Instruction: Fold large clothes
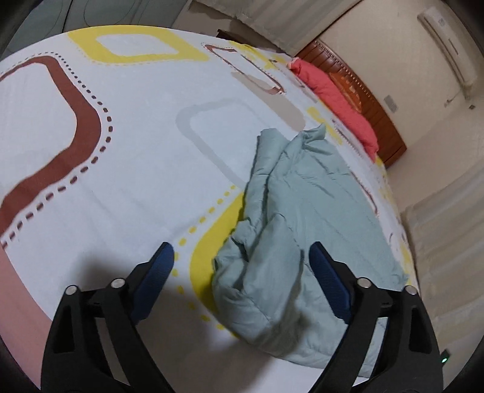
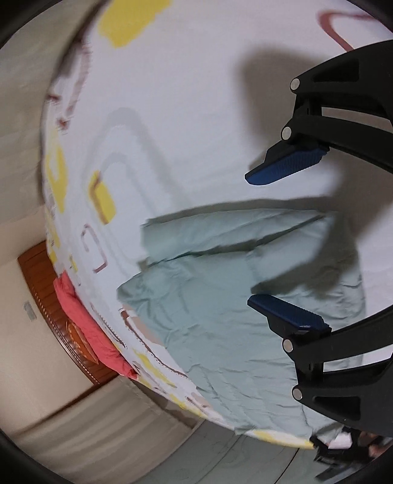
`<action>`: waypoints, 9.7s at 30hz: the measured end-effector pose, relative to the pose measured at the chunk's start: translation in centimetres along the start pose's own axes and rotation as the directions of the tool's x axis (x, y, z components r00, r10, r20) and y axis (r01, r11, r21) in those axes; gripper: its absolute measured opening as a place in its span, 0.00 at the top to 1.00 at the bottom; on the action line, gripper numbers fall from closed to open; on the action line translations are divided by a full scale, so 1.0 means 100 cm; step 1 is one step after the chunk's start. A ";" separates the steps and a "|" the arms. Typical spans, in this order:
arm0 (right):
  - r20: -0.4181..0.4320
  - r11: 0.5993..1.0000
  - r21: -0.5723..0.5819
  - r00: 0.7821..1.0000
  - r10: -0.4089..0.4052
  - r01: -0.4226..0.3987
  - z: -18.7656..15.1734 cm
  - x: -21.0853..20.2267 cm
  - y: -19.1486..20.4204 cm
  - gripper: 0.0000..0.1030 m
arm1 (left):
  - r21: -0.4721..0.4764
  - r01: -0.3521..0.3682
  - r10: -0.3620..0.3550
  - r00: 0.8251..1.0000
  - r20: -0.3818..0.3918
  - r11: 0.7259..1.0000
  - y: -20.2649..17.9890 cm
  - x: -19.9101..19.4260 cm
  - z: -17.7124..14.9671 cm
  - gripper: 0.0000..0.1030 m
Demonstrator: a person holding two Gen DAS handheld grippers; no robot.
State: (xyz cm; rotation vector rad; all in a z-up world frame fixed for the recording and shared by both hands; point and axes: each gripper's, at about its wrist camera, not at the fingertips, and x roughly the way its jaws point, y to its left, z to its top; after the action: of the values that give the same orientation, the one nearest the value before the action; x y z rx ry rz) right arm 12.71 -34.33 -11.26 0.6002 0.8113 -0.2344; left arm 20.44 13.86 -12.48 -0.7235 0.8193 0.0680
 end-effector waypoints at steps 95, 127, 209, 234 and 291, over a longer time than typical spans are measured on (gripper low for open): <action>-0.080 0.935 -0.337 0.993 0.092 -0.113 -0.111 -0.030 0.182 0.56 | -0.016 0.063 -0.064 0.989 -0.135 0.998 0.050 -0.030 0.014 0.28; -0.014 0.874 -0.483 0.998 -0.067 0.052 -0.145 0.001 0.195 0.56 | 0.027 0.130 -0.125 0.983 -0.135 0.991 0.031 -0.011 -0.010 0.71; 0.083 0.963 -0.138 0.971 -0.223 0.233 -0.062 -0.100 -0.032 0.48 | 0.646 0.287 -0.194 0.958 -0.212 0.708 -0.220 -0.060 -0.235 0.30; -0.058 0.984 -0.145 0.993 0.099 -0.107 -0.069 -0.074 0.064 0.88 | 0.229 0.202 -0.177 0.976 -0.125 0.952 -0.084 -0.036 -0.115 0.23; 0.127 0.992 -0.114 0.990 0.062 -0.047 -0.020 -0.119 0.021 0.66 | 0.339 0.195 -0.162 0.979 -0.123 0.920 -0.164 -0.024 -0.116 0.28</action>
State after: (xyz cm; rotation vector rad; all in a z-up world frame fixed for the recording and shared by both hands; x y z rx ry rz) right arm 4.38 -31.79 -2.72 0.4972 0.6765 -0.1754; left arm 16.56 -5.20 -6.95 -0.4623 0.8225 -0.2733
